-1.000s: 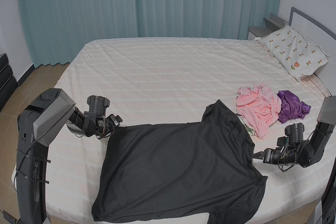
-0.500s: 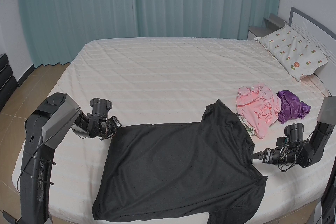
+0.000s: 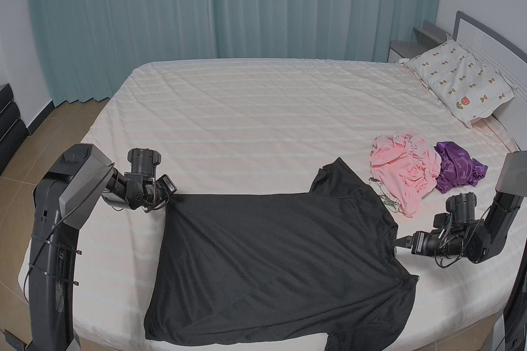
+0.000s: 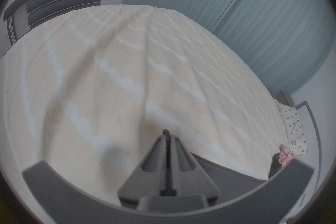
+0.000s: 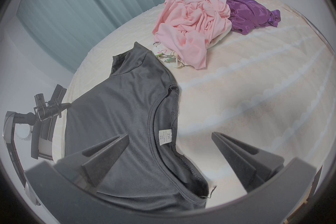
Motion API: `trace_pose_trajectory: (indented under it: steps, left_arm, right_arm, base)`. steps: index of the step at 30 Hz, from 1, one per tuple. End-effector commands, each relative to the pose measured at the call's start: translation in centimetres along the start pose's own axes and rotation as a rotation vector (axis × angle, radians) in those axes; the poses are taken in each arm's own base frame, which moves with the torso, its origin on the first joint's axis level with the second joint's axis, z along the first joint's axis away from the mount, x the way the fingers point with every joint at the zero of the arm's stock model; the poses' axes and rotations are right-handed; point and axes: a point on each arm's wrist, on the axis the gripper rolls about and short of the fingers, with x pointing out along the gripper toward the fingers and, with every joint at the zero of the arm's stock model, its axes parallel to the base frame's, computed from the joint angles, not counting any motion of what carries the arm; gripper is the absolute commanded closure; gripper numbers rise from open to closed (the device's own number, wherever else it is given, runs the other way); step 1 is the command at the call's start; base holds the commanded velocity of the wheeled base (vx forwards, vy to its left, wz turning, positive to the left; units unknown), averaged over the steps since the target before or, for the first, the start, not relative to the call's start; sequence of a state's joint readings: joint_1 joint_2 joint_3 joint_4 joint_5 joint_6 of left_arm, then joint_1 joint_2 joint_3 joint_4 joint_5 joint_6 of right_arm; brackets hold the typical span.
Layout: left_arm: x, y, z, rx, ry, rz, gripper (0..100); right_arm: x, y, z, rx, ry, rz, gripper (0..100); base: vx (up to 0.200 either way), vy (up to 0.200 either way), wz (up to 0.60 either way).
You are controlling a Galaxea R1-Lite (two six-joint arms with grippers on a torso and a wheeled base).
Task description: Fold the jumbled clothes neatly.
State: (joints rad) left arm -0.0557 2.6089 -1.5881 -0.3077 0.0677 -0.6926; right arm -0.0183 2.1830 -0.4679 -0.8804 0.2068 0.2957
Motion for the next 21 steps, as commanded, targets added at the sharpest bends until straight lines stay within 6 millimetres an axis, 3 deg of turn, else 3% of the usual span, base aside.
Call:
trace_pose_trajectory:
  steps: [1, 8, 12, 17, 18, 21]
  left_arm:
    - [0.1, 0.0, 0.2, 0.0, -0.007, -0.004, 0]
    - [-1.1, -0.5, 0.9, -0.022, -0.018, -0.007, 0]
    - [-4.1, -0.6, 1.4, -0.06, 0.002, -0.009, 0]
    - [-6.9, -0.6, 1.2, -0.075, 0.027, -0.012, 0]
    - [-8.2, -0.3, 0.5, -0.079, 0.052, -0.01, 0]
    - [-10.1, 0.1, -0.7, -0.094, 0.105, -0.034, 0]
  right_arm:
    - [0.2, -0.1, -0.1, 0.002, 0.004, -0.001, 0]
    - [0.3, 0.8, 1.3, 0.101, -0.091, 0.075, 0]
    - [1.0, 2.6, 3.0, 0.164, -0.158, 0.152, 0]
    - [2.7, 5.4, 5.5, 0.222, -0.179, 0.215, 0]
    - [3.5, 7.2, 6.8, 0.234, -0.174, 0.229, 0]
    - [5.4, 9.8, 8.3, 0.268, -0.168, 0.216, 0]
  base:
    - [0.0, 0.0, 0.0]
    - [0.0, 0.0, 0.0]
    - [0.0, 0.0, 0.0]
    - [0.0, 0.0, 0.0]
    - [0.0, 0.0, 0.0]
    - [0.0, 0.0, 0.0]
